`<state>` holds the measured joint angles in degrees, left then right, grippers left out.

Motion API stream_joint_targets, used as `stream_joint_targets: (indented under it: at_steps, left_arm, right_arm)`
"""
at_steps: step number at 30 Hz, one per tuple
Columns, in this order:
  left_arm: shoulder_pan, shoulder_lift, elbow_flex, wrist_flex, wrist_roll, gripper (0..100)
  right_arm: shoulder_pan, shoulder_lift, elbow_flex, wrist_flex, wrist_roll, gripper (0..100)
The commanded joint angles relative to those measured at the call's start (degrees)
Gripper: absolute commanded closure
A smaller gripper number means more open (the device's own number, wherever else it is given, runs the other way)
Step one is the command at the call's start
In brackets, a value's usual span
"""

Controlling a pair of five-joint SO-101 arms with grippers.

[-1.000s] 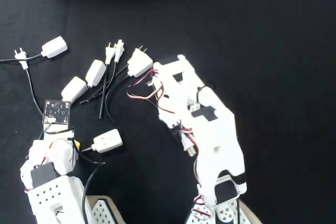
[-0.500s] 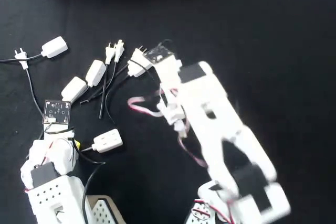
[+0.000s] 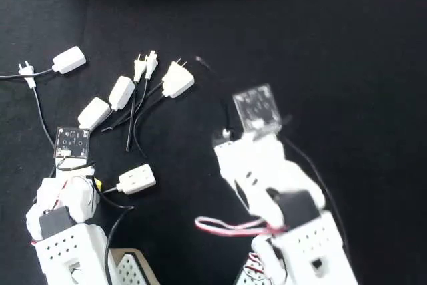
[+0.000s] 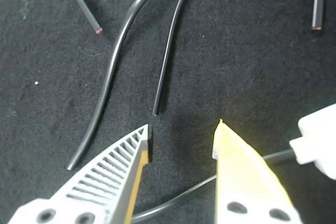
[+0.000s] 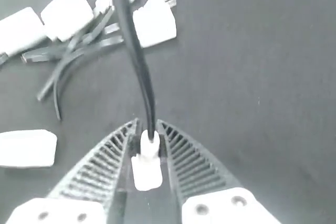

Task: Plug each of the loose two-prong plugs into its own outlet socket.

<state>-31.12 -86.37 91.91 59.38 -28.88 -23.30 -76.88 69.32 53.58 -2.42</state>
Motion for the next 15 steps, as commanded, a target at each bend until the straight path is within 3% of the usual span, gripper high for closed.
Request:
stream_joint_targets:
  at_steps: [1,10,15]
  left_arm:
    - [0.57,-0.44,-0.22,-0.18,-0.62,80]
    - [4.97,-0.44,-1.45,0.44,-0.62,79]
    - [10.07,-0.35,-7.43,7.74,-3.34,79]
  right_arm:
    - [-0.62,-11.38,3.82,-1.41,-1.05,98.6]
    - [-0.35,-20.44,9.27,-1.14,-1.05,98.7]
    - [-0.7,-18.59,10.51,-2.11,-3.96,98.7]
